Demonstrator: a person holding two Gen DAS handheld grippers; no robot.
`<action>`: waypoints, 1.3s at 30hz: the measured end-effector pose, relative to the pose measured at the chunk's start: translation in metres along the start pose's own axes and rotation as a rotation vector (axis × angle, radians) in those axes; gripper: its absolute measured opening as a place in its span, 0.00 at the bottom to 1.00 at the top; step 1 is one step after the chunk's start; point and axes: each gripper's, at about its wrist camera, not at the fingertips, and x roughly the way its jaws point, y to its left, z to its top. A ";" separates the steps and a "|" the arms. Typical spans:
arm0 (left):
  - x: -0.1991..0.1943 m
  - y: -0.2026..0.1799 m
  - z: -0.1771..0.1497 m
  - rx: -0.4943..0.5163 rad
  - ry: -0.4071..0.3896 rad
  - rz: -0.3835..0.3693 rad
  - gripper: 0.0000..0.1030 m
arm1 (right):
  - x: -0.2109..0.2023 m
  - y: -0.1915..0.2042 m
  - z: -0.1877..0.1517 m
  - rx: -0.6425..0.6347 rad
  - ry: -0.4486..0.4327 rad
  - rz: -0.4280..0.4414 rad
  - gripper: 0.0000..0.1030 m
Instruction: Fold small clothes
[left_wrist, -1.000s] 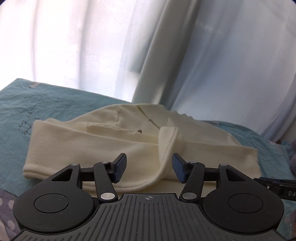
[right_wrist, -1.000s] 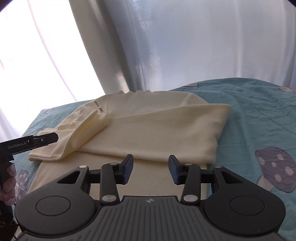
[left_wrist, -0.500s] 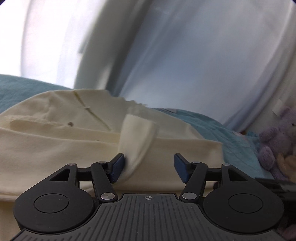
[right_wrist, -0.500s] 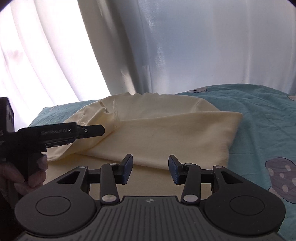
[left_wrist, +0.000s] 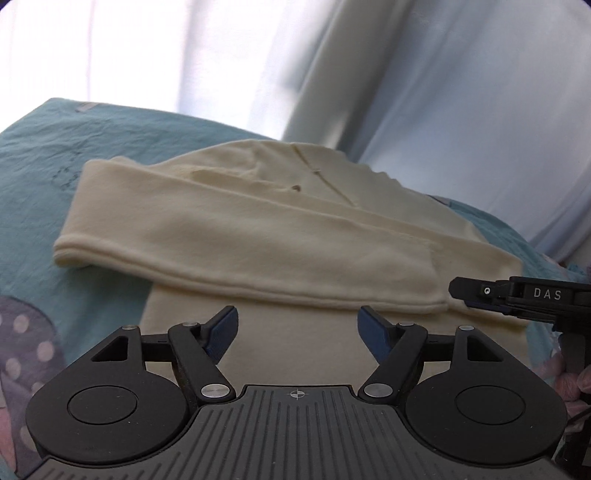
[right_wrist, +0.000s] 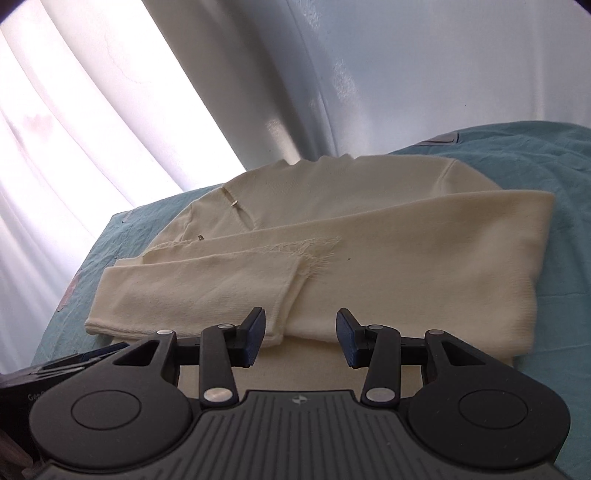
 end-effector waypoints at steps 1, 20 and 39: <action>-0.001 0.005 -0.001 -0.012 0.000 0.012 0.75 | 0.006 0.002 0.000 -0.007 0.007 -0.001 0.41; -0.002 0.033 0.009 -0.027 -0.044 0.176 0.74 | -0.028 0.007 0.024 -0.106 -0.221 -0.084 0.03; 0.020 0.046 0.025 -0.059 -0.032 0.219 0.73 | -0.019 -0.050 0.020 0.041 -0.183 -0.152 0.03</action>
